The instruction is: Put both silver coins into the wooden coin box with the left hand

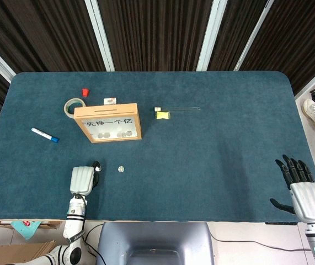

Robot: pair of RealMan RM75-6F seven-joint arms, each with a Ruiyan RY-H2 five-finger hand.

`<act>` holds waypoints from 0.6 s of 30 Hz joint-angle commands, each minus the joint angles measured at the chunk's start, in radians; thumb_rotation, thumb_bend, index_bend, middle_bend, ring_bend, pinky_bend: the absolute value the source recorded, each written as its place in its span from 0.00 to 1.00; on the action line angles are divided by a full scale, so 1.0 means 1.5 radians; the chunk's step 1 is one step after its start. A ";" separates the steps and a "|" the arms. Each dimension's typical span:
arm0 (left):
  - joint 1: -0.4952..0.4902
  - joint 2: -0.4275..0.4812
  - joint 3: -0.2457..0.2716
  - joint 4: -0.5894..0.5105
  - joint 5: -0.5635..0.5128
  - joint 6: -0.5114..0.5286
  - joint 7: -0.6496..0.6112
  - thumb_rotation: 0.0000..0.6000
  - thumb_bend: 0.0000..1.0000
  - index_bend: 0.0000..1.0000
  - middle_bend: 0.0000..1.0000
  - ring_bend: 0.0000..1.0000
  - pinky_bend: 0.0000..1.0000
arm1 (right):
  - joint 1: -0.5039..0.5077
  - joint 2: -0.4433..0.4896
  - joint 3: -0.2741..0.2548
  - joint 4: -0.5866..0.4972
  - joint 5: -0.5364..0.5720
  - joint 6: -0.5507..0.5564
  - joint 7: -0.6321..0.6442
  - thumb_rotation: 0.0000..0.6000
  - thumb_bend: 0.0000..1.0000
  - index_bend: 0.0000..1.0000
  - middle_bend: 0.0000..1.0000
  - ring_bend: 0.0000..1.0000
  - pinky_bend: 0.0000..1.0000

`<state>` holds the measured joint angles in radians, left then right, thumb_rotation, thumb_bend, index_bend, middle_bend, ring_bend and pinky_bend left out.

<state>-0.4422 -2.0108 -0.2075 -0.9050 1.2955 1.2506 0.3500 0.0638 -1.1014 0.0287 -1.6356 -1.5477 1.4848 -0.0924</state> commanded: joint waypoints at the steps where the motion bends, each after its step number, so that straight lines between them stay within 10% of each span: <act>1: -0.001 0.000 0.000 0.000 -0.001 -0.001 0.000 1.00 0.43 0.44 1.00 1.00 1.00 | 0.000 0.000 0.000 0.000 0.000 0.000 0.001 1.00 0.20 0.00 0.00 0.00 0.00; 18: -0.008 -0.001 0.004 0.011 0.001 -0.004 -0.010 1.00 0.43 0.44 1.00 1.00 1.00 | -0.002 0.003 0.000 0.000 0.001 0.002 0.002 1.00 0.20 0.00 0.00 0.00 0.00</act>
<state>-0.4547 -2.0126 -0.2009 -0.8878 1.2967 1.2452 0.3351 0.0603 -1.0975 0.0291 -1.6362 -1.5466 1.4880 -0.0893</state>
